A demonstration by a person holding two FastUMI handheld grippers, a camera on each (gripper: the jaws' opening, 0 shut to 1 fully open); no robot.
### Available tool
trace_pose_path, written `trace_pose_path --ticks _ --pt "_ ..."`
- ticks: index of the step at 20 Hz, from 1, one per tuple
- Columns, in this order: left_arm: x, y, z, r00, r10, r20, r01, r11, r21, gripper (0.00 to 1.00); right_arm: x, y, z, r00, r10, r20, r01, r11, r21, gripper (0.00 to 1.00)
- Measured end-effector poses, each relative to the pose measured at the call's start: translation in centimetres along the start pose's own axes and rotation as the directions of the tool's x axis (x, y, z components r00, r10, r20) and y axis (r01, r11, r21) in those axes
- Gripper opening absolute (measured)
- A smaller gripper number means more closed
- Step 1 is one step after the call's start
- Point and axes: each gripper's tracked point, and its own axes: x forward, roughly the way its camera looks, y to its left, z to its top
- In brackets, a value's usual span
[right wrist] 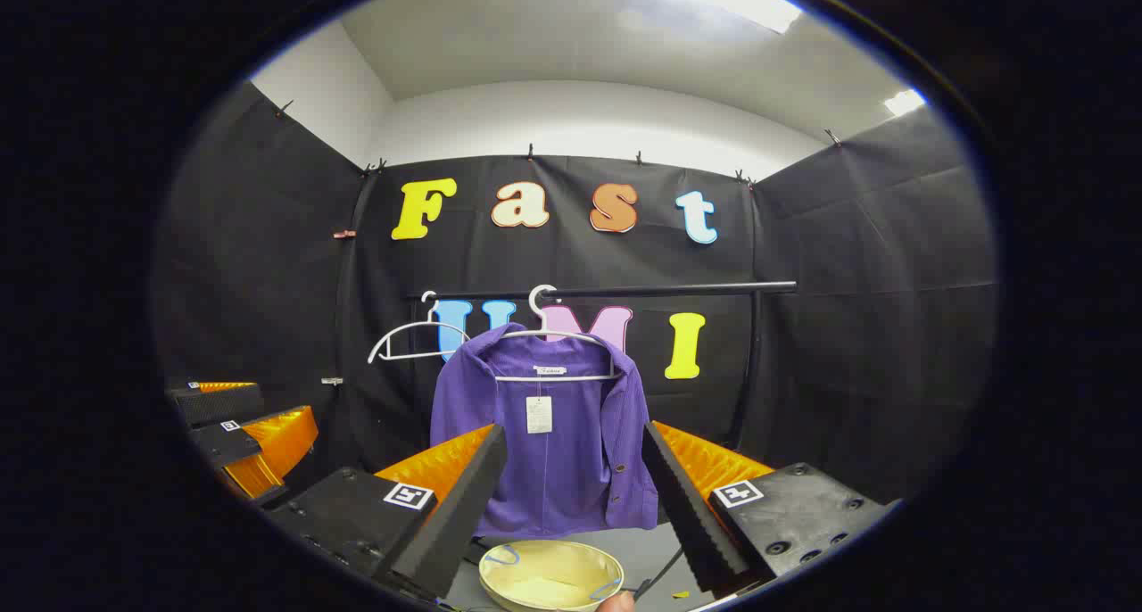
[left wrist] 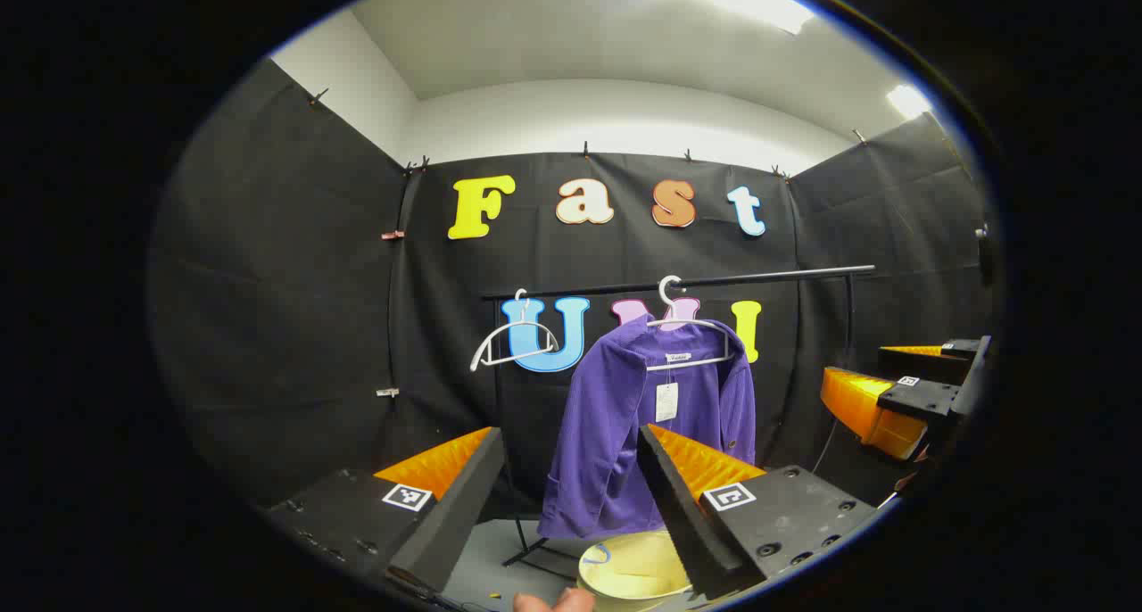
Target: Grasp the clothes on the hanger with both hands and then place them into the laundry hamper below.
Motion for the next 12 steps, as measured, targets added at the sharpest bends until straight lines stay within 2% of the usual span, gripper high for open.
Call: trace_pose_path --ticks 12 --pt "0.6 -2.7 -0.6 0.999 0.033 -0.032 -0.033 0.999 0.011 0.94 1.7 -2.1 -0.6 0.999 0.039 -0.009 -0.039 0.999 -0.007 0.98"
